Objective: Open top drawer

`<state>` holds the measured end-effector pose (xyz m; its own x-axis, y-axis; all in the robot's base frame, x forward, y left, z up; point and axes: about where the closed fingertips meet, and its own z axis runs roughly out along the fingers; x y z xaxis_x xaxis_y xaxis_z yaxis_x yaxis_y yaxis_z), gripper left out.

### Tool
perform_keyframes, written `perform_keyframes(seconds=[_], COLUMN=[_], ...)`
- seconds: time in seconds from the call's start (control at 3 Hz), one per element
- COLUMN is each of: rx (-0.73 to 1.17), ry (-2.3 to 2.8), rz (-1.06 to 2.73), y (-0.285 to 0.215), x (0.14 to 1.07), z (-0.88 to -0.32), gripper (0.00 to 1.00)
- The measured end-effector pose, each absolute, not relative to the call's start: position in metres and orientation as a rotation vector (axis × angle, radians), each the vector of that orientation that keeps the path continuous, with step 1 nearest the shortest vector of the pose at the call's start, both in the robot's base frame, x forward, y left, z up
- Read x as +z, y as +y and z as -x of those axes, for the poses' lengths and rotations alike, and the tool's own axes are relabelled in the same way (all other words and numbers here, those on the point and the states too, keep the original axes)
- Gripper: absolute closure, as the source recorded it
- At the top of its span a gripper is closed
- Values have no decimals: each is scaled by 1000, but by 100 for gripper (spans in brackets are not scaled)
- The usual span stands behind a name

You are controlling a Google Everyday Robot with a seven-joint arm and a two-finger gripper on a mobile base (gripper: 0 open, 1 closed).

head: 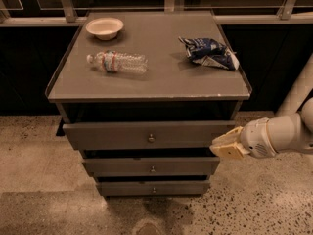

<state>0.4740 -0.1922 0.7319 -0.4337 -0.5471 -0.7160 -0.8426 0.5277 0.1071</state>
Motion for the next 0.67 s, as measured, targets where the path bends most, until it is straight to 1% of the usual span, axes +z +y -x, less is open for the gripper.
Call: perform_keyframes(seconds=[0.33,0.67], rx=[612,608], ry=[2142,2120], rz=[1123,1113], y=[-192,-190], x=[732,726], z=[-474,-486], gripper=[88,100])
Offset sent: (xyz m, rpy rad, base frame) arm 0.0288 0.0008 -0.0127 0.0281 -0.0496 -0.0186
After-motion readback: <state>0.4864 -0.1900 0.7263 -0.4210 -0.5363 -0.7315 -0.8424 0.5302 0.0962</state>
